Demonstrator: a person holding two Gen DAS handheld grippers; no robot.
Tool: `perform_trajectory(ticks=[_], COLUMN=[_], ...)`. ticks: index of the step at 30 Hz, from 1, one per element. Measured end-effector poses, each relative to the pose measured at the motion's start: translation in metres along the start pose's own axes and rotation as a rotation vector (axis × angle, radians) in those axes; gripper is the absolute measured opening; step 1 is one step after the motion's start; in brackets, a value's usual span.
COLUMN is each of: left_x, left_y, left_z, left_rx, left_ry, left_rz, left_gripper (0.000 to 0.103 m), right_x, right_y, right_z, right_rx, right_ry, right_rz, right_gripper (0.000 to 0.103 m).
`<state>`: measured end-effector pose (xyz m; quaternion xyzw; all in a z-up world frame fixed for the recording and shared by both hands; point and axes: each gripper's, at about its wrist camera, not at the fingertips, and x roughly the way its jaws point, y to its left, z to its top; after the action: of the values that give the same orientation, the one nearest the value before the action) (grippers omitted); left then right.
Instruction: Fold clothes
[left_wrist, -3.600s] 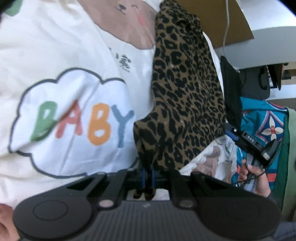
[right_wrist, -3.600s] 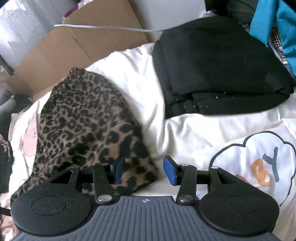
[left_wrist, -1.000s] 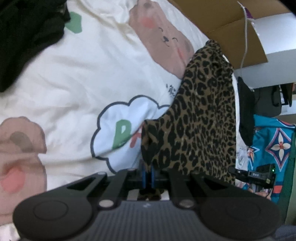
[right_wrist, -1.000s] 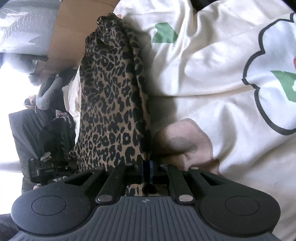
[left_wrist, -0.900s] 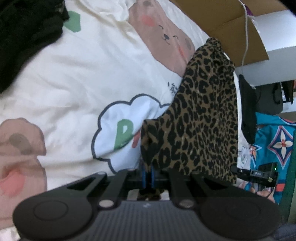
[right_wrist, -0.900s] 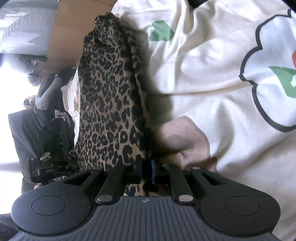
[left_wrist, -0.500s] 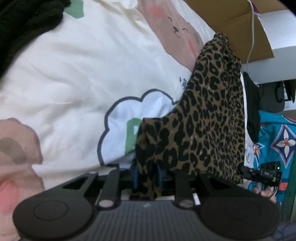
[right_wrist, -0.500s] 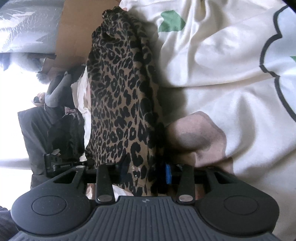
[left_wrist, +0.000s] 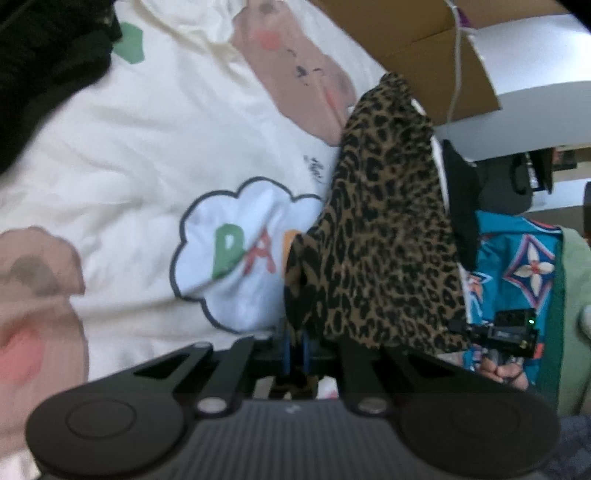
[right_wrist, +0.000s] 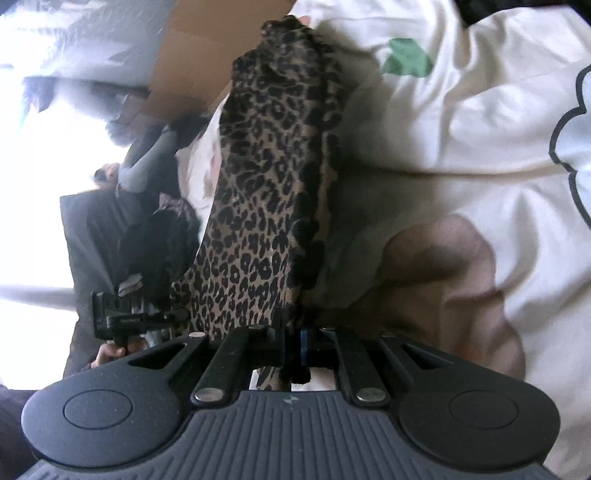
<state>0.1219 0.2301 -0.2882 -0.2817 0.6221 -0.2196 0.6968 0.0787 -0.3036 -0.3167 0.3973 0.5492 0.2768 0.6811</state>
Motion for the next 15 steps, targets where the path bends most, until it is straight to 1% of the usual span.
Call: perform_trajectory(ticks=[2,5,7,10,15], left_x=[-0.008,-0.022,-0.029,-0.032,-0.025], left_y=[-0.005,-0.003,-0.001,0.002,-0.001], left_z=[-0.008,-0.016,-0.021,-0.025,-0.013], left_rx=[0.019,0.034,0.03,0.009,-0.013], left_ry=[0.016,0.049,0.057,0.051,0.004], left_rz=[-0.003,-0.027,-0.038,-0.043,-0.05], left_gripper=[0.006,0.006,0.006,0.006,0.006], right_x=[-0.002,-0.006,-0.009,-0.012,-0.012], right_y=[0.004,0.008,0.01,0.009,0.011], right_z=[-0.007,-0.019,-0.027,-0.032,-0.024], right_rx=[-0.013,-0.027,-0.03,-0.01,0.015], right_ry=[0.028,0.074,0.093,0.074,0.011], right_rz=[0.016,0.044,0.058,0.065,0.069], right_gripper=[0.005,0.005,0.005,0.005,0.005])
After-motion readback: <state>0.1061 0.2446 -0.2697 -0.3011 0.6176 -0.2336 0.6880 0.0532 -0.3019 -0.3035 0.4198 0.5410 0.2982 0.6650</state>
